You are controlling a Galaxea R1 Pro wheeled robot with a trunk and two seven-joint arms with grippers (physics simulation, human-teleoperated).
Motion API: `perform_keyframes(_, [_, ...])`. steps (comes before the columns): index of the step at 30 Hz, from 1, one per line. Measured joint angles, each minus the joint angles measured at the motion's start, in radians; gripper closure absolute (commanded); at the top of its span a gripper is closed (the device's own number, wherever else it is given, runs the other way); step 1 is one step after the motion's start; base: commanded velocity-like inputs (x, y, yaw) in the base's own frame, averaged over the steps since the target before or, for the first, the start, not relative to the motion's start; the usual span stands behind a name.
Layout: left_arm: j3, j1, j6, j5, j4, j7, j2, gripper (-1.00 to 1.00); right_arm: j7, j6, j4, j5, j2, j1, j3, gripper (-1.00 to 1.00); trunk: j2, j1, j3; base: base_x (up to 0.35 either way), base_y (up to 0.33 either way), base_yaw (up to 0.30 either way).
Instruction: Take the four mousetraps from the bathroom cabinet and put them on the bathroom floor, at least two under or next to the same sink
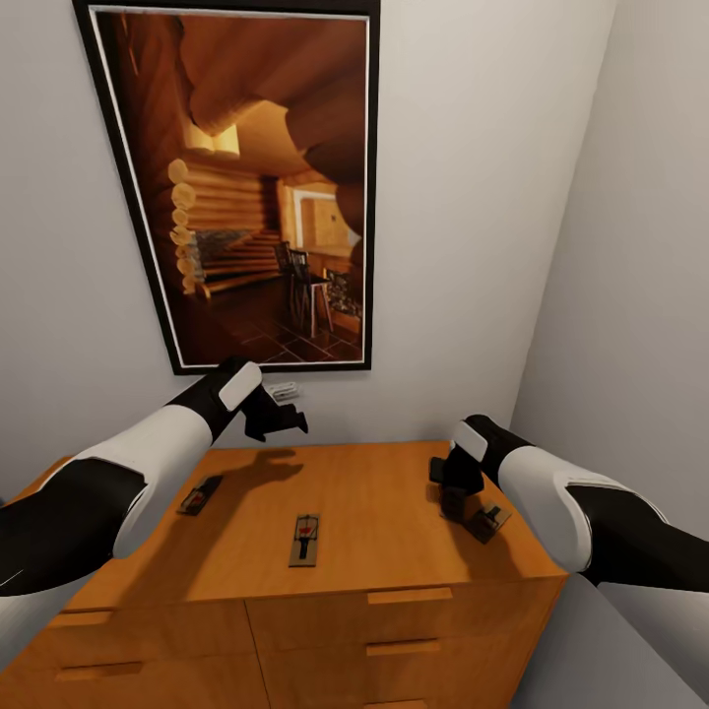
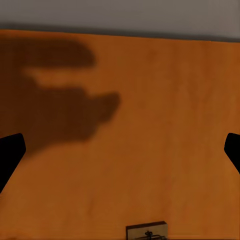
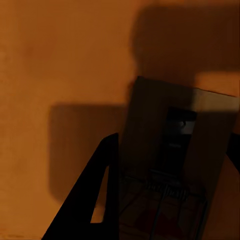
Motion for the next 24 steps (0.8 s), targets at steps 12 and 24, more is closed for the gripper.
perform_keyframes(12, [-0.001,0.0,0.0,-0.009,0.047,0.001,0.004,-1.0,0.071,0.138,0.009,0.001,0.001,0.0,-0.025,1.0,0.084,-0.046,0.038,0.0,0.0,0.0])
perform_keyframes(24, [-0.001,0.0,-0.001,-0.01,0.066,0.001,0.005,-1.0,0.076,0.199,-0.137,-0.006,0.008,0.001,-0.032,1.0,0.168,-0.092,0.075,0.0,0.0,0.0])
